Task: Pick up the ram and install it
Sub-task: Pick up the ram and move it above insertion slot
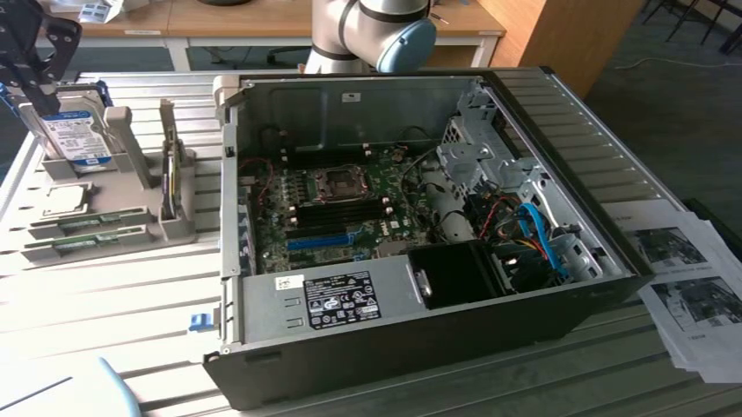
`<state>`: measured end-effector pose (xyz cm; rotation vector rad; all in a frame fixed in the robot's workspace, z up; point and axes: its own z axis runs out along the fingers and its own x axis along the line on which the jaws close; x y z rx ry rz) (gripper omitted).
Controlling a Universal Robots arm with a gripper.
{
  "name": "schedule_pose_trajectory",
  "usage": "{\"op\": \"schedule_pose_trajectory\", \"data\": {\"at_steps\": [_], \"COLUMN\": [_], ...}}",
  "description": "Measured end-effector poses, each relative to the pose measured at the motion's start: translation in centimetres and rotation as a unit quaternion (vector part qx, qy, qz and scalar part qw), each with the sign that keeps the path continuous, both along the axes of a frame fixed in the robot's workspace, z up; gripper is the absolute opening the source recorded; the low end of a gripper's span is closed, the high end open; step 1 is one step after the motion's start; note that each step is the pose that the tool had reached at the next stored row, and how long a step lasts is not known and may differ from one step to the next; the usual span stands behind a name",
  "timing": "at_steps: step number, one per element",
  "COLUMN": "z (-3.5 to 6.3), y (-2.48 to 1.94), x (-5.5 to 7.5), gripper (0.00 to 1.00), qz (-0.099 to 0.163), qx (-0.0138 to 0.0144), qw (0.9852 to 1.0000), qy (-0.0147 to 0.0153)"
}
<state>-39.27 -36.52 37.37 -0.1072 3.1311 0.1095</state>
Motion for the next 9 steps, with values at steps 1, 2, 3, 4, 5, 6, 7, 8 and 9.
{"op": "schedule_pose_trajectory", "data": {"at_steps": [1,2,3,4,5,6,7,8,9], "z": [0.00,0.00,0.00,0.00,0.00,0.00,0.00,0.00,0.00], "y": [0.00,0.00,0.00,0.00,0.00,0.00,0.00,0.00,0.00], "x": [0.00,0.00,0.00,0.00,0.00,0.00,0.00,0.00,0.00], "gripper": [0.09,0.09,0.09,0.09,0.09,0.09,0.09,0.09,0.09], "qz": [0.002,0.005,0.008,0.010,0.013,0.016,0.021,0.025,0.028], "qx": [0.0000,0.0000,0.0000,0.0001,0.0000,0.0001,0.0001,0.0001,0.0003], "qw": [1.0000,1.0000,1.0000,0.9999,0.9999,0.9999,0.9998,0.9997,0.9996], "qy": [0.0000,0.0000,0.0000,0.0000,0.0000,0.0000,0.0000,0.0000,0.0000]}}
